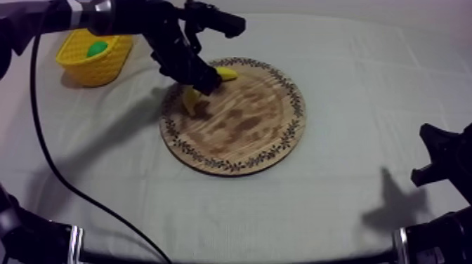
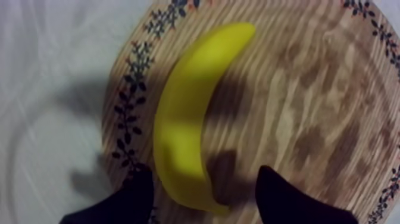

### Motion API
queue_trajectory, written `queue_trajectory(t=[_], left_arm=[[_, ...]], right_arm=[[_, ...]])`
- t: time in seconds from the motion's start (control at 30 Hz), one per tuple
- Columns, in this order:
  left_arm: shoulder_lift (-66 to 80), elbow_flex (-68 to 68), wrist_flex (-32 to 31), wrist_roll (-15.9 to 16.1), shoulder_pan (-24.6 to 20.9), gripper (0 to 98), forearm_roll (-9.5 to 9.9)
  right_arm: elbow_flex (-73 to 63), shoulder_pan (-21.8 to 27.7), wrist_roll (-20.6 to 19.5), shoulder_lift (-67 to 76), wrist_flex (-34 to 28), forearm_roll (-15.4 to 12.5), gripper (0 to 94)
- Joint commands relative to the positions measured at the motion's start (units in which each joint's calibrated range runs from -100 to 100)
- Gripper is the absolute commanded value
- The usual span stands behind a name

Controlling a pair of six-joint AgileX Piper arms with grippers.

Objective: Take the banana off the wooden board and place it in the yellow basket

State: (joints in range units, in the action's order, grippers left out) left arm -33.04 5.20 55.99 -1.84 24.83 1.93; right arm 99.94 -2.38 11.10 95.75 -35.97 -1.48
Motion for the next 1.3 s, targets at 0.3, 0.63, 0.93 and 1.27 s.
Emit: queue_trajectory(t=[0.3,0.63,0.93,1.27], left_arm=[[-5.1,-5.2,1.0,0.3,-0.9,62.0,-0.23],[-8.5,-10.0,2.0,0.2,-0.8,59.3,-0.15],[-11.1,-12.5,2.5,0.3,-1.2,44.2,-0.27],[-11.7,-13.0,2.7,0.2,-1.4,19.9,-0.05]], right_arm=[[0.0,0.0,0.0,0.0,0.0,0.0,0.3],[0.0,0.0,0.0,0.0,0.0,0.0,0.3],[0.0,0.0,0.0,0.0,0.0,0.0,0.3],[0.0,0.0,0.1,0.0,0.0,0.0,0.3]])
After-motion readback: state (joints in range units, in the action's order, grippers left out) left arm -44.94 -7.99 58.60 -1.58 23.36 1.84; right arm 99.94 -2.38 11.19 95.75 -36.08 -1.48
